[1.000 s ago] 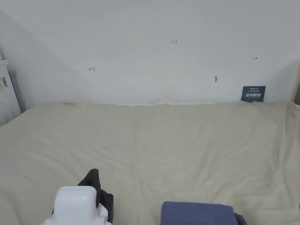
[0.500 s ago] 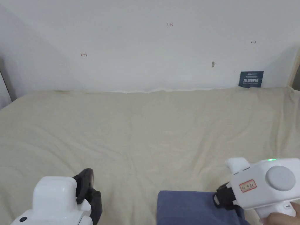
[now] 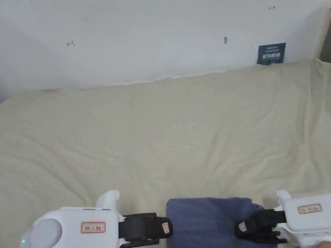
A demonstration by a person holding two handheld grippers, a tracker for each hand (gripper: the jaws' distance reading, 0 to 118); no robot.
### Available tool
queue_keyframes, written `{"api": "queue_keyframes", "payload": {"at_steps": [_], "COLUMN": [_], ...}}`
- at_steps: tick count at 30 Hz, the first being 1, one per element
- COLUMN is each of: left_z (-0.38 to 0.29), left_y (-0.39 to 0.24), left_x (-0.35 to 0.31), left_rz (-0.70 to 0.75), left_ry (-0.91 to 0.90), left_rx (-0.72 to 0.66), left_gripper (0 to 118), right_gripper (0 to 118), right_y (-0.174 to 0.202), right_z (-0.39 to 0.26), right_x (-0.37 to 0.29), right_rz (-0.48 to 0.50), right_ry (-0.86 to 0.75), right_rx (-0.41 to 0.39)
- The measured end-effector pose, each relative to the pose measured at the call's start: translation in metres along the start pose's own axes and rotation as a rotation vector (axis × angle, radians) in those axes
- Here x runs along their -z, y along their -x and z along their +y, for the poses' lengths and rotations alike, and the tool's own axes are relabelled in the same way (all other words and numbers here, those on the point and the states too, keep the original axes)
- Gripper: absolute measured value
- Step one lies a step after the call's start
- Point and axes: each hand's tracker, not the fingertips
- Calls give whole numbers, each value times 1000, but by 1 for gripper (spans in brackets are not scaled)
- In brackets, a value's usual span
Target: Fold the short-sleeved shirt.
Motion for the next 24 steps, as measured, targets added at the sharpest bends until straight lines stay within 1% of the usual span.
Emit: {"api": "queue_keyframes", "payload": {"at_steps": [1, 2, 3, 5, 8, 11, 13, 14, 15, 18, 20, 22, 24], "left_z": [7, 14, 20, 29, 32, 32, 29, 25, 20, 18, 14, 16, 22], "left_y": [5, 12, 20, 31, 41, 39, 41, 43, 43, 42, 40, 35, 27], "left_x": [10, 21, 29, 47, 72, 80, 88, 97, 103, 106, 104, 101, 98], "left_rz": [-22, -94, -123, -77, -59, -136, -267, -343, -347, -360, -352, -337, -261], "left_ry": [31, 65, 84, 146, 233, 200, 215, 245, 244, 188, 158, 173, 210], "left_rx": [-34, -71, -115, -184, -181, -178, -251, -316, -343, -342, -399, -379, -280], "left_gripper": [104, 118, 118, 118, 118, 118, 118, 118, 118, 118, 118, 117, 116], "right_gripper": [1, 1, 1, 1, 1, 1, 1, 1, 1, 1, 1, 1, 1], "right_y": [2, 3, 6, 8, 7, 4, 1, 0, -2, -2, -5, -5, -5], "right_z": [-1, -2, -2, -4, -5, -4, -2, -2, 0, -1, -2, -2, -2], "right_x": [-1, -2, -1, -2, -3, -2, -2, -1, -1, 0, 0, 0, -1], "right_rz": [-10, -18, -27, -34, -36, -26, -13, -6, 0, 10, 17, 23, 26], "right_ry": [2, 3, 5, 7, 8, 10, 15, 19, 22, 22, 19, 17, 16], "right_rx": [-18, -34, -43, -52, -49, -44, -36, -29, -24, -20, -17, -12, -10]}}
